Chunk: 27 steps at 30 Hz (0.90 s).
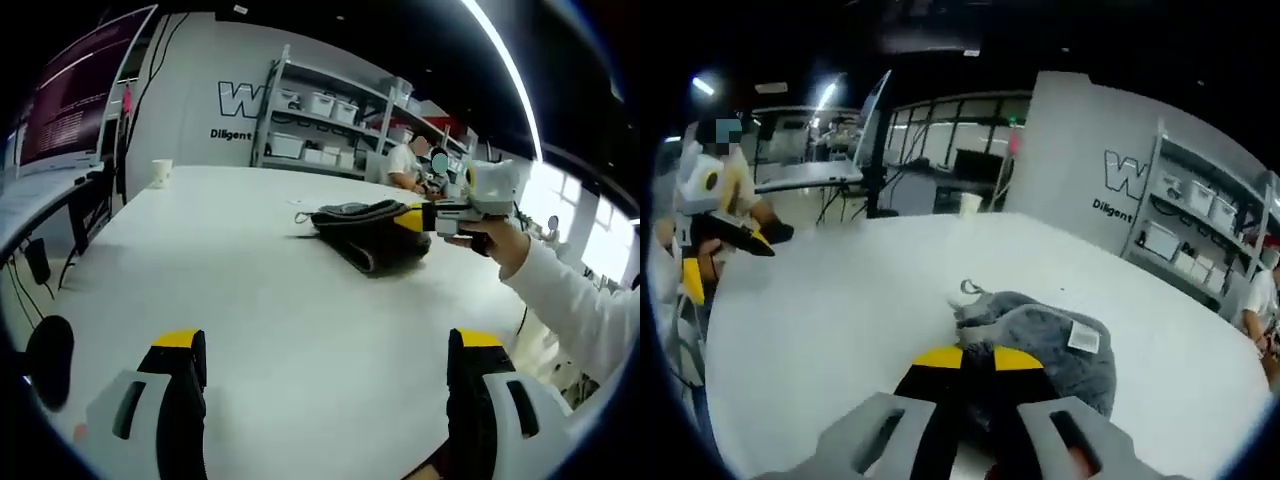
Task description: Open the folded towel by lifting each exposed corner and separating the folded layers until the towel lies flat within the target outline without major curled edges
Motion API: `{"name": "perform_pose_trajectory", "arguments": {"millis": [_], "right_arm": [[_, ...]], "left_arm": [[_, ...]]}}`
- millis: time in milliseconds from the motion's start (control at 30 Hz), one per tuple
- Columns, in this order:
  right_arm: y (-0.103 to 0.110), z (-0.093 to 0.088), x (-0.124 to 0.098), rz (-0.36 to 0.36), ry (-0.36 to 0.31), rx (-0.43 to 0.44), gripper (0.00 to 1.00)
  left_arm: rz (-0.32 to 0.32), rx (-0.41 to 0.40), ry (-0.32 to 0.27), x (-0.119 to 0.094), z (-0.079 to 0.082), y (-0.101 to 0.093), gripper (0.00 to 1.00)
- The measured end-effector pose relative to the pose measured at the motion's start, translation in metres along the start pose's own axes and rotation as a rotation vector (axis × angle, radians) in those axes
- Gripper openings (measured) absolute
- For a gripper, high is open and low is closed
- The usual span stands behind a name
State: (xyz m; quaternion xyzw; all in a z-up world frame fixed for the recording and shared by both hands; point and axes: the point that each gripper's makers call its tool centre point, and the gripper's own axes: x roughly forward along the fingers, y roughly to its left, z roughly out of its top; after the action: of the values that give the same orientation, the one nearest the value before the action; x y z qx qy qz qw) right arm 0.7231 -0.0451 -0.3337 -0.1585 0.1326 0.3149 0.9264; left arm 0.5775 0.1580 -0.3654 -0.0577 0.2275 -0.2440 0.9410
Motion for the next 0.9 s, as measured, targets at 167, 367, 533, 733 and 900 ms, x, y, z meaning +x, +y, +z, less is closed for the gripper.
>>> {"name": "perform_pose_trajectory", "arguments": {"millis": [167,367,533,733,900], "right_arm": [[-0.022,0.008,-0.01,-0.082,-0.036,0.009,0.0],[-0.046,0.013,-0.018,-0.141,-0.083,0.06,0.0],[-0.063,0.011,-0.023,-0.178,-0.105,0.108,0.0],[-0.078,0.008,-0.032,-0.219,-0.113,0.138,0.01],[-0.094,0.004,-0.04,-0.254,-0.116,0.166,0.01]], "left_arm": [[0.001,-0.003,-0.001,0.0,0.0,0.001,1.0],[0.001,-0.005,-0.002,-0.001,0.0,0.001,1.0],[0.002,-0.007,0.0,-0.002,-0.001,0.002,1.0],[0.005,-0.01,-0.002,-0.003,0.0,0.004,1.0],[0.002,-0.009,0.003,-0.002,0.0,0.004,1.0]]}}
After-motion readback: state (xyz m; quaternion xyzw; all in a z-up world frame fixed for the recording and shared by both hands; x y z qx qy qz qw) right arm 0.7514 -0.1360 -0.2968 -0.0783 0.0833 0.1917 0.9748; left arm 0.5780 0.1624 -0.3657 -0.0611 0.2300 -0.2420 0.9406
